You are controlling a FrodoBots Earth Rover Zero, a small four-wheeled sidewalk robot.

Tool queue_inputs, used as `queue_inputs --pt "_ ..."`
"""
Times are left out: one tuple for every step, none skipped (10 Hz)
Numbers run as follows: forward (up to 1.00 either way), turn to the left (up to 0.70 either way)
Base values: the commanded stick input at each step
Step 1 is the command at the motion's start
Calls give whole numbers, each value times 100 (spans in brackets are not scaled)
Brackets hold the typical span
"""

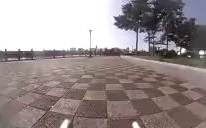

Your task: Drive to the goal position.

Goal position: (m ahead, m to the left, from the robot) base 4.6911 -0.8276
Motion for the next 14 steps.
queue_inputs --pt "50 0" --pt "50 0" --pt "50 0" --pt "50 0" --pt "50 0" --pt "50 0" --pt "50 0" --pt "50 2" --pt "50 13" --pt "50 1" --pt "50 50" --pt "50 50" --pt "50 36" --pt "50 14"
